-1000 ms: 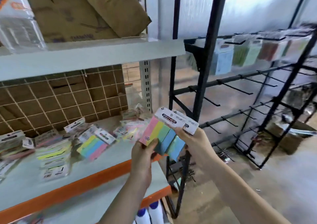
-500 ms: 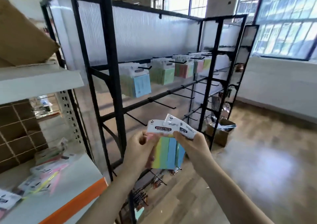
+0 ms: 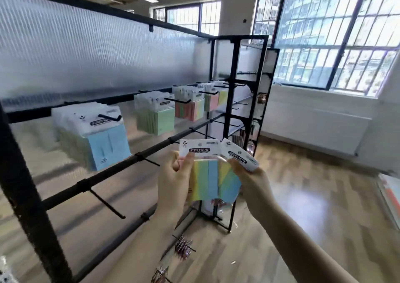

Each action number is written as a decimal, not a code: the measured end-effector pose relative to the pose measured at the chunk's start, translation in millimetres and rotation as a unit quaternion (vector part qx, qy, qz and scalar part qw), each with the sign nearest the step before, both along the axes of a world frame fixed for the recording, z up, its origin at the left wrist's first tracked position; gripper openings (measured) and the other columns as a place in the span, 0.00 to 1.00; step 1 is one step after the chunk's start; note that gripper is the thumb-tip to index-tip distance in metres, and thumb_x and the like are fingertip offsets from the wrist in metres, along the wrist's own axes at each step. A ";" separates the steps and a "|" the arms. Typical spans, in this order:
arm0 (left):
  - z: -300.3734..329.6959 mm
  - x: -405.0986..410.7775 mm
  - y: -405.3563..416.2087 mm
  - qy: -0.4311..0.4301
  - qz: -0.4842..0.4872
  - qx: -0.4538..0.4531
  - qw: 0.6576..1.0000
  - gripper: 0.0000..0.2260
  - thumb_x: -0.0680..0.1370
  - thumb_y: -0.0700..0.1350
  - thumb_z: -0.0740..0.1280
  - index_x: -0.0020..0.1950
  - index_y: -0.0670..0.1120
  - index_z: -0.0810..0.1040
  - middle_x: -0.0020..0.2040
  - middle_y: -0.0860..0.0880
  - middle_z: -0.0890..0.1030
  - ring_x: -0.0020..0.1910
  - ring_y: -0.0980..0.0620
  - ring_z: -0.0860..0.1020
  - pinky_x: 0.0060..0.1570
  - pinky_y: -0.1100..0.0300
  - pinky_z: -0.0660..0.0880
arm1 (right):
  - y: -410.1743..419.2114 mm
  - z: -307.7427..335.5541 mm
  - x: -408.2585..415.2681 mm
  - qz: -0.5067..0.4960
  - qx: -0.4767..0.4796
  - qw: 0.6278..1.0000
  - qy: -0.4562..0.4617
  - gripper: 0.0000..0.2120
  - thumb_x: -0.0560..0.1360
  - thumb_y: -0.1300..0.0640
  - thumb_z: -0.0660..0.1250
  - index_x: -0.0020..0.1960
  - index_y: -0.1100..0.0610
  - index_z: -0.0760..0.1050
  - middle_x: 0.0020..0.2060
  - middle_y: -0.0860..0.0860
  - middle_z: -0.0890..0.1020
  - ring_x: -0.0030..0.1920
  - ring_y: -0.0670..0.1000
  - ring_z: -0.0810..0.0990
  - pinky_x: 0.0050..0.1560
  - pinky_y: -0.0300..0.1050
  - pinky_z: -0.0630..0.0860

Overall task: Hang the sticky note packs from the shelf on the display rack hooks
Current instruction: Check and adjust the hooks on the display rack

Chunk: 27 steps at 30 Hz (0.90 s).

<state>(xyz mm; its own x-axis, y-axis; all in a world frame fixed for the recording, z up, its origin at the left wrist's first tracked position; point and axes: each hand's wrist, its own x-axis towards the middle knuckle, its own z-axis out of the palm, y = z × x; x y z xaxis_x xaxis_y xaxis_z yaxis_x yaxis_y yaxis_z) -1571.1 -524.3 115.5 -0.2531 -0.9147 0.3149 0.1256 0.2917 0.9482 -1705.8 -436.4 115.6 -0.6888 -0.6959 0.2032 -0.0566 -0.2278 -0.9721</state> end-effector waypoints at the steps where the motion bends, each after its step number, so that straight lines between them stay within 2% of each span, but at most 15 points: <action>1: 2.4 -10.2 -12.2 0.012 -0.003 0.010 1.000 0.14 0.76 0.57 0.66 0.36 0.51 0.69 0.31 0.52 0.73 0.31 0.54 0.74 0.31 0.55 0.74 | -8.8 3.5 -10.3 -0.012 0.005 1.000 -0.015 0.07 0.72 0.49 0.71 0.36 0.48 0.84 0.31 0.47 0.81 0.34 0.49 0.77 0.39 0.45 0.73; 4: 7.4 -41.1 -48.2 0.029 0.005 0.009 1.000 0.14 0.77 0.53 0.66 0.36 0.50 0.68 0.29 0.55 0.74 0.26 0.62 0.73 0.24 0.67 0.70 | -32.7 11.6 -41.6 -0.054 0.013 0.998 -0.037 0.11 0.68 0.42 0.70 0.32 0.47 0.82 0.29 0.48 0.80 0.31 0.49 0.78 0.34 0.42 0.76; 7: 9.1 -70.1 -76.9 0.018 0.016 -0.023 0.999 0.13 0.78 0.51 0.66 0.35 0.51 0.68 0.29 0.55 0.74 0.24 0.64 0.71 0.24 0.73 0.66 | -53.4 17.6 -68.6 -0.035 0.030 0.999 -0.006 0.10 0.64 0.40 0.70 0.33 0.45 0.83 0.30 0.48 0.83 0.32 0.50 0.80 0.39 0.46 0.79; 8: 9.2 -78.4 -84.1 0.012 0.020 -0.036 0.999 0.13 0.78 0.51 0.66 0.35 0.50 0.68 0.29 0.54 0.73 0.24 0.64 0.70 0.23 0.74 0.65 | -60.6 19.4 -75.6 -0.015 0.035 0.999 0.004 0.10 0.64 0.40 0.70 0.33 0.45 0.83 0.31 0.49 0.83 0.31 0.49 0.81 0.37 0.45 0.79; 10: 8.5 -93.7 -95.3 0.000 0.016 -0.054 0.998 0.14 0.78 0.51 0.66 0.35 0.50 0.68 0.28 0.54 0.71 0.24 0.63 0.69 0.22 0.74 0.64 | -75.1 21.3 -87.6 0.026 0.034 0.999 0.032 0.11 0.65 0.41 0.71 0.35 0.48 0.83 0.31 0.50 0.84 0.29 0.47 0.81 0.30 0.39 0.78; 13: 6.7 -112.3 -106.7 -0.015 -0.012 -0.063 0.998 0.13 0.78 0.53 0.65 0.37 0.50 0.68 0.30 0.54 0.72 0.26 0.60 0.69 0.24 0.70 0.66 | -98.4 23.8 -102.8 0.048 0.012 0.996 0.074 0.10 0.66 0.44 0.72 0.38 0.50 0.82 0.33 0.48 0.85 0.30 0.44 0.81 0.28 0.34 0.74; 15: 5.7 -122.6 -112.9 -0.022 -0.027 -0.076 0.996 0.13 0.77 0.54 0.65 0.39 0.48 0.69 0.29 0.57 0.73 0.26 0.61 0.69 0.25 0.70 0.66 | -113.9 27.9 -111.6 0.063 -0.006 0.995 0.081 0.07 0.68 0.47 0.72 0.36 0.49 0.82 0.31 0.47 0.84 0.28 0.43 0.80 0.27 0.33 0.73; 17: 8.1 -130.0 -119.9 -0.028 -0.036 -0.082 0.996 0.12 0.77 0.56 0.65 0.40 0.50 0.71 0.29 0.60 0.74 0.27 0.62 0.70 0.27 0.69 0.68 | -129.2 31.2 -122.8 0.072 -0.026 0.993 0.094 0.08 0.70 0.51 0.72 0.33 0.48 0.81 0.28 0.46 0.82 0.26 0.42 0.78 0.25 0.32 0.72; 20: 19.3 -141.0 -137.0 -0.031 -0.058 -0.086 0.994 0.14 0.75 0.57 0.66 0.43 0.46 0.73 0.32 0.55 0.76 0.31 0.57 0.74 0.32 0.63 0.72 | -149.3 37.4 -141.0 0.065 -0.057 0.991 0.101 0.08 0.70 0.53 0.73 0.35 0.55 0.81 0.29 0.48 0.82 0.28 0.45 0.78 0.27 0.34 0.72; 22: 30.1 -150.8 -149.3 -0.030 -0.055 -0.089 0.994 0.14 0.75 0.56 0.67 0.39 0.47 0.70 0.32 0.53 0.74 0.31 0.57 0.74 0.32 0.66 0.70 | -161.3 42.2 -154.6 0.058 -0.072 0.991 0.100 0.10 0.68 0.50 0.73 0.36 0.56 0.81 0.31 0.50 0.82 0.30 0.47 0.78 0.29 0.37 0.73; 24: 40.0 -160.7 -157.3 -0.030 -0.048 -0.093 0.994 0.13 0.75 0.56 0.67 0.39 0.50 0.70 0.32 0.54 0.74 0.30 0.62 0.73 0.30 0.72 0.68 | -169.7 50.1 -165.8 0.062 -0.086 0.989 0.100 0.09 0.67 0.49 0.73 0.36 0.55 0.82 0.32 0.51 0.83 0.31 0.48 0.78 0.31 0.38 0.74; 27: 53.5 -179.5 -166.0 -0.037 -0.016 -0.138 0.990 0.14 0.76 0.55 0.66 0.34 0.50 0.69 0.25 0.59 0.74 0.24 0.66 0.71 0.25 0.76 0.65 | -187.1 60.1 -187.3 0.090 -0.105 0.986 0.089 0.09 0.69 0.53 0.73 0.36 0.58 0.80 0.31 0.51 0.83 0.30 0.47 0.79 0.29 0.36 0.74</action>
